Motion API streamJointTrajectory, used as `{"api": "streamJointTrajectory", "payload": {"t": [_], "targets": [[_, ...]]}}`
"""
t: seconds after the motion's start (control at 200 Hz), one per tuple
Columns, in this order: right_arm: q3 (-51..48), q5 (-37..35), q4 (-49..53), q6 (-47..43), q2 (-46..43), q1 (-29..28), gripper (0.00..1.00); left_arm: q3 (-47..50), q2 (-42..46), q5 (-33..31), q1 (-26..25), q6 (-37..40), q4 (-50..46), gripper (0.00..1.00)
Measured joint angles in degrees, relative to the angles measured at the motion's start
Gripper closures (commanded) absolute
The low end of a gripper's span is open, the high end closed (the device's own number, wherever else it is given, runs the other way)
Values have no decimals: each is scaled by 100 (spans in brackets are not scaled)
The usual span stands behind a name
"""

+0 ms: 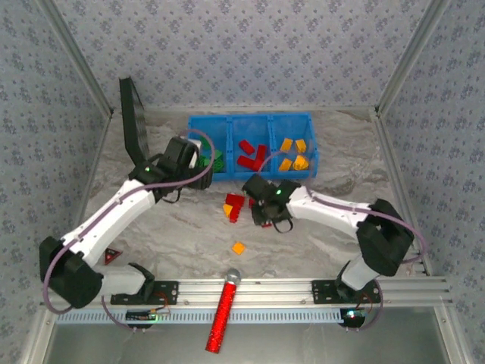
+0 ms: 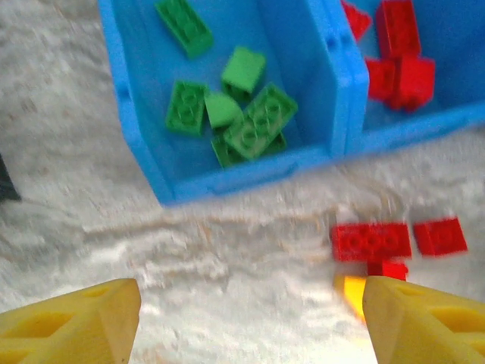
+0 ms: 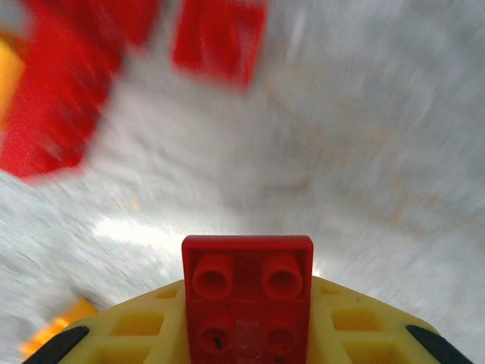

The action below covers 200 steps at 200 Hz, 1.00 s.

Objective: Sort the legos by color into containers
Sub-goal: Pick up the lego from the bottom-center of the table, then place the lego in the container.

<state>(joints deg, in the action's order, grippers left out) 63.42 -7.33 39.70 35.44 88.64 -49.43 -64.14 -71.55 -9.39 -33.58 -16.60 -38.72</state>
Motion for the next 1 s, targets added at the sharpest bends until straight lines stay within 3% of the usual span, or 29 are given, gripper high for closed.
{"api": "streamJointTrajectory", "payload": {"t": [0.165, 0.39, 1.0], "targets": [[1281, -289, -94, -1064, 39, 640, 69, 684, 549, 348, -511, -146, 39, 22], [2404, -623, -468, -2100, 949, 798, 70, 1290, 529, 452, -1515, -396, 216, 22], [3615, -702, -1224, -3088, 3270, 1248, 68, 1722, -389, 376, -3167, -1252, 876, 23]]}}
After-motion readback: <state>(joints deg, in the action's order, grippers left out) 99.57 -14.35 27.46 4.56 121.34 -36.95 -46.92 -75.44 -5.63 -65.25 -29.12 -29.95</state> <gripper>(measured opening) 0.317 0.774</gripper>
